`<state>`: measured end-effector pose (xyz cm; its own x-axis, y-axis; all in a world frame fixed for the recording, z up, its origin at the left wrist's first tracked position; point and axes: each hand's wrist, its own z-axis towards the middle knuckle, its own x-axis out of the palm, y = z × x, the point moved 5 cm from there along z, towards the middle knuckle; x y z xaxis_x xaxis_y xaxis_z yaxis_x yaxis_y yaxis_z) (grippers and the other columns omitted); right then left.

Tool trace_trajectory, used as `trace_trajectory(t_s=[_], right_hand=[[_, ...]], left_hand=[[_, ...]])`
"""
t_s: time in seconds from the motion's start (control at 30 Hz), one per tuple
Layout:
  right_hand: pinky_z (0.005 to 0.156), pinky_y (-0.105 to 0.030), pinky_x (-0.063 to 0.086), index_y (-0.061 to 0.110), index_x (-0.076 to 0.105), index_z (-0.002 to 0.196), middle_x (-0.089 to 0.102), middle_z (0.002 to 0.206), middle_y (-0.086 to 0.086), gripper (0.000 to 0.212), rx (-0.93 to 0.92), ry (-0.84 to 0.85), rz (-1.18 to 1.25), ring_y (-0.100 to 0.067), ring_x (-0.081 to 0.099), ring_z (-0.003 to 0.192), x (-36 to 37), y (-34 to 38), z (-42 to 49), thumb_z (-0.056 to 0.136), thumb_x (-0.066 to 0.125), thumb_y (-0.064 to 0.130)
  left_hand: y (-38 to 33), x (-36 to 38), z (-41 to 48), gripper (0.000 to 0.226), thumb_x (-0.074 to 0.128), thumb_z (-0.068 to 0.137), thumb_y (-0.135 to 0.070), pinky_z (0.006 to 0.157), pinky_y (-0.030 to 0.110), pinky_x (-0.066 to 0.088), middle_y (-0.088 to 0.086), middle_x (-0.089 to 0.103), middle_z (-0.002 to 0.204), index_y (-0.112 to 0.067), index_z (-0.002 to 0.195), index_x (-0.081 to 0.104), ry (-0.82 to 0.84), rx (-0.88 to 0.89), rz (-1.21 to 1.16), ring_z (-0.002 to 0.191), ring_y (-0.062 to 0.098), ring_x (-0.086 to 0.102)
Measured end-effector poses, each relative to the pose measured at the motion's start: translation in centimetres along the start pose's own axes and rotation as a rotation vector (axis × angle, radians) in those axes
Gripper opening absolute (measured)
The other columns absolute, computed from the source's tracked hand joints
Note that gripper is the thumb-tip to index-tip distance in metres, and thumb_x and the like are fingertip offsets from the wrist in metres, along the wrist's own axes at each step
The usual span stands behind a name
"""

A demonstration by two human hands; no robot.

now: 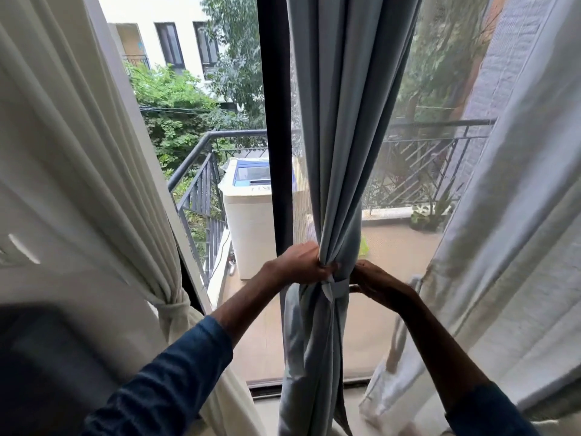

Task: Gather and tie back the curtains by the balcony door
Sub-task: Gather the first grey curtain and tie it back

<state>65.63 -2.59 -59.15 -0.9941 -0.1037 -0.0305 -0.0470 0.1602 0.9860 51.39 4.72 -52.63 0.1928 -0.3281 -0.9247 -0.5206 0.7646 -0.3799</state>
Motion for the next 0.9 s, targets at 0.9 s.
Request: trace_trajectory(t_s=[0.9], right_hand=[[0.061,-0.033,0.051,0.041,0.074,0.073,0.071,0.068,0.020,0.012,-0.208,-0.486,-0.865,-0.002,0.068,0.064,1.8,2.3,-5.3,0.083,0.069,0.038]], left_hand=[[1.6,-0.6,1.6,0.011,0.055,0.088,-0.024,0.061,0.033,0.044,0.003,0.056,0.084,-0.015,0.093,0.051,-0.325,-0.295,-0.161,0.078,0.033,0.059]])
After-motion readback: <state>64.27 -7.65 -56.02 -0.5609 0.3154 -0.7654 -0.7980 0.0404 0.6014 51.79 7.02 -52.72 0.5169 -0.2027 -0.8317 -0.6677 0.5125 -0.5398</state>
